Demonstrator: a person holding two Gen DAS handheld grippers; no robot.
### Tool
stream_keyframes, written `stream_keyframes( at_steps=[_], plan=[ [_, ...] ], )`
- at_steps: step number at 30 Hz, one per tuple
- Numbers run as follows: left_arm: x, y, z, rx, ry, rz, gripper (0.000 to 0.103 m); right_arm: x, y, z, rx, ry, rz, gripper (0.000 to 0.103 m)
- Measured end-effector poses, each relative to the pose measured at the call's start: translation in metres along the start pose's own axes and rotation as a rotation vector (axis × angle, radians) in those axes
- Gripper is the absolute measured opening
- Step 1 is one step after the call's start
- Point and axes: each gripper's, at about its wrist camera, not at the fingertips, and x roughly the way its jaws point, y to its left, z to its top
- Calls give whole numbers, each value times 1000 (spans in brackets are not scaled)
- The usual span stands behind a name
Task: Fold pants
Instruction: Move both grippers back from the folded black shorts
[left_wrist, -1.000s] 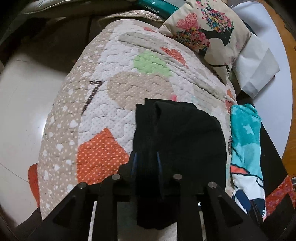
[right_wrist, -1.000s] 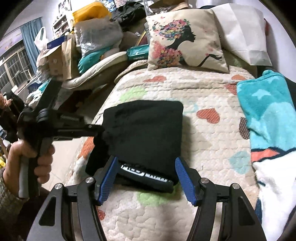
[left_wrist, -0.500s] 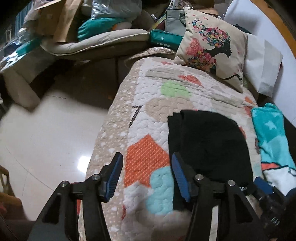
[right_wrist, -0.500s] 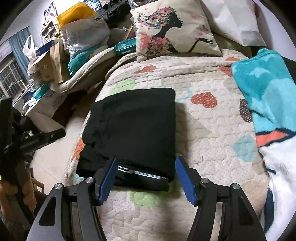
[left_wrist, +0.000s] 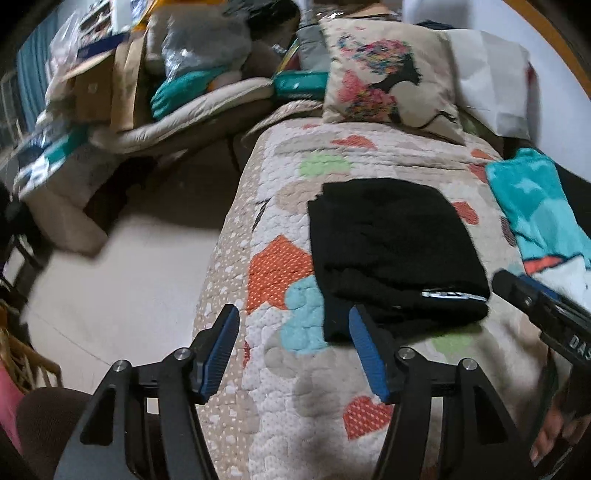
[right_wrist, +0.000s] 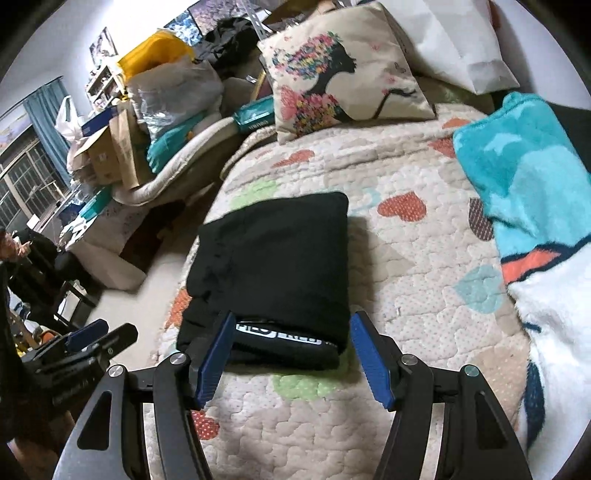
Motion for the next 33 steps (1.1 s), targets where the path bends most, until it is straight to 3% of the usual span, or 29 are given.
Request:
stream_keyframes(
  at_steps=[7, 15, 33],
  plan=[
    [-31, -19, -2, 56, -52, 14, 64, -20, -1, 2, -1, -59, 5, 72],
    [-52, -25, -3, 55, -83, 5, 64, -31, -1, 3, -6, -88, 3, 72],
    [-50, -27, -4, 40, -69, -19, 64, -26, -2, 0, -15, -70, -10, 73]
  ],
)
